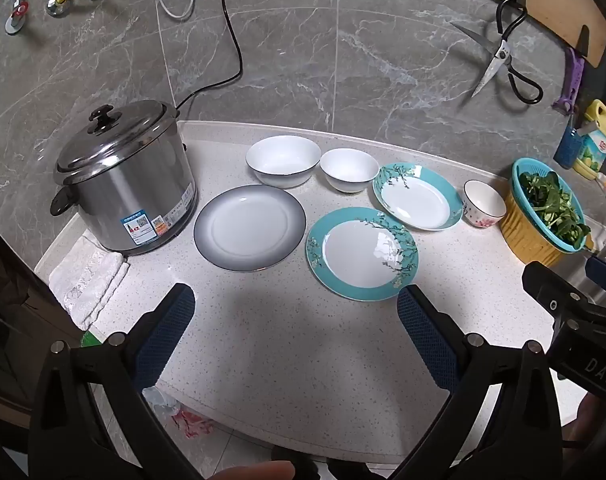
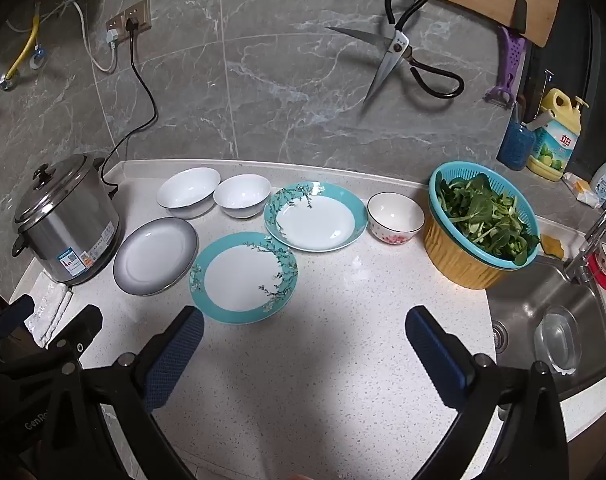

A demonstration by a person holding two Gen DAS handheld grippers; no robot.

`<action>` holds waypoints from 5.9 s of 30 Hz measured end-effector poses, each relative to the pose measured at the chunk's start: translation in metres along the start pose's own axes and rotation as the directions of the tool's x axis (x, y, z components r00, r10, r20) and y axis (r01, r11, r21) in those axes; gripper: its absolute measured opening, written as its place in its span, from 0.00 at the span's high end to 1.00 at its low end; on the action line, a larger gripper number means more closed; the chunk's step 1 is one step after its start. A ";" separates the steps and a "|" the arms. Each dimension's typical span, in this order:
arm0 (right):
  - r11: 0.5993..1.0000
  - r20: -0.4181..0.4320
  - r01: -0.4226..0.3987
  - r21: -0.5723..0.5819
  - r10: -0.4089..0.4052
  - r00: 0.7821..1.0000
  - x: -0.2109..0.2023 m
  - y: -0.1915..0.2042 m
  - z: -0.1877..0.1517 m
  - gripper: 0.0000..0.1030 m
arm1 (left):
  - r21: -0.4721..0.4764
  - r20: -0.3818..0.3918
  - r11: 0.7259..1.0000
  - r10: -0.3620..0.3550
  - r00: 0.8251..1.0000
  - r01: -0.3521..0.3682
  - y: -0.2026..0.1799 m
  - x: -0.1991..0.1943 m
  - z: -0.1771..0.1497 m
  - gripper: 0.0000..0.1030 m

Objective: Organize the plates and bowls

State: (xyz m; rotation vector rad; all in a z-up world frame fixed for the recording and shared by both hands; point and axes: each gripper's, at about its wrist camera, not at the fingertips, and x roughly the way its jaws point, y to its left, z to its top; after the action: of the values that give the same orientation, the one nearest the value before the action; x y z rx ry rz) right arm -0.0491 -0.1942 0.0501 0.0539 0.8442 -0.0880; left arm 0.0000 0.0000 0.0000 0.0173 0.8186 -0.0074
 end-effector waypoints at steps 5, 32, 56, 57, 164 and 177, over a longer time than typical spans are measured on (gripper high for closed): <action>1.000 -0.004 0.000 0.001 0.000 1.000 0.000 0.000 0.001 0.00 | 0.000 -0.002 1.000 0.000 1.000 0.000 0.000 0.000 0.000 0.00; 1.000 -0.009 -0.002 -0.001 0.002 1.000 0.001 0.001 0.001 0.00 | -0.009 -0.005 1.000 0.000 1.000 0.000 0.001 0.001 -0.001 0.00; 1.000 -0.015 -0.003 -0.004 0.003 1.000 0.005 0.003 -0.001 0.00 | -0.011 -0.008 1.000 -0.006 1.000 0.006 0.002 0.003 -0.002 0.00; 1.000 -0.016 -0.003 -0.005 0.003 1.000 0.006 0.004 -0.001 0.00 | -0.011 -0.010 1.000 -0.006 1.000 0.006 0.003 0.004 -0.002 0.00; 0.783 -0.592 -0.619 -0.051 0.476 0.650 0.390 0.193 0.103 0.77 | -0.498 -0.280 0.867 -0.146 0.949 -0.014 0.216 0.352 0.026 0.77; 0.795 -0.587 -0.604 -0.056 0.463 0.664 0.386 0.191 0.099 0.78 | -0.504 -0.294 0.864 -0.181 0.938 0.009 0.221 0.356 0.030 0.81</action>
State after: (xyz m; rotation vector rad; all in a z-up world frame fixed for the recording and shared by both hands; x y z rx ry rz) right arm 0.2983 -0.0343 -0.1703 0.0964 1.3833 0.6369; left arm 0.2680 0.2204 -0.2368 -0.5273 1.1424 0.1157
